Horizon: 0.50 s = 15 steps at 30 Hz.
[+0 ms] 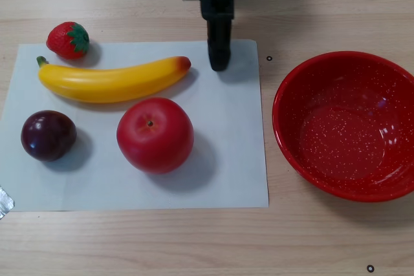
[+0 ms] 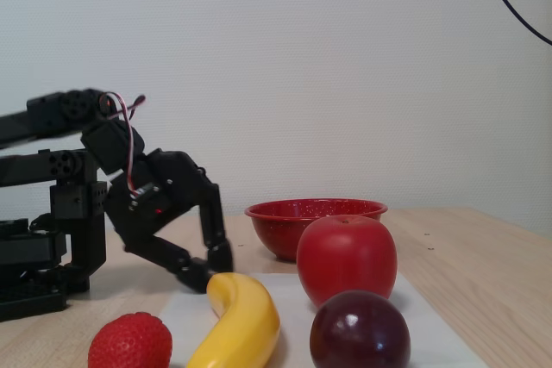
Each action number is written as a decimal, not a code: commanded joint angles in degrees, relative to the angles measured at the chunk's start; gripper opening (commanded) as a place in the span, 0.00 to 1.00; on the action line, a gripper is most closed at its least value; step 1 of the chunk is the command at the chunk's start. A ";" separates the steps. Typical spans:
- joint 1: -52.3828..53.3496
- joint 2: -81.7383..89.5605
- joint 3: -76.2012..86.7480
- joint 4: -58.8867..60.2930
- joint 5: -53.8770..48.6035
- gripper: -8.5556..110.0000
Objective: Grasp the banana and put it in the red bowl.
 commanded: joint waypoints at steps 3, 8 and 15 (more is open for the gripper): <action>-1.76 -5.63 -13.45 5.19 1.05 0.07; -3.52 -13.01 -24.61 11.34 1.41 0.07; -5.71 -22.15 -38.94 17.84 3.78 0.07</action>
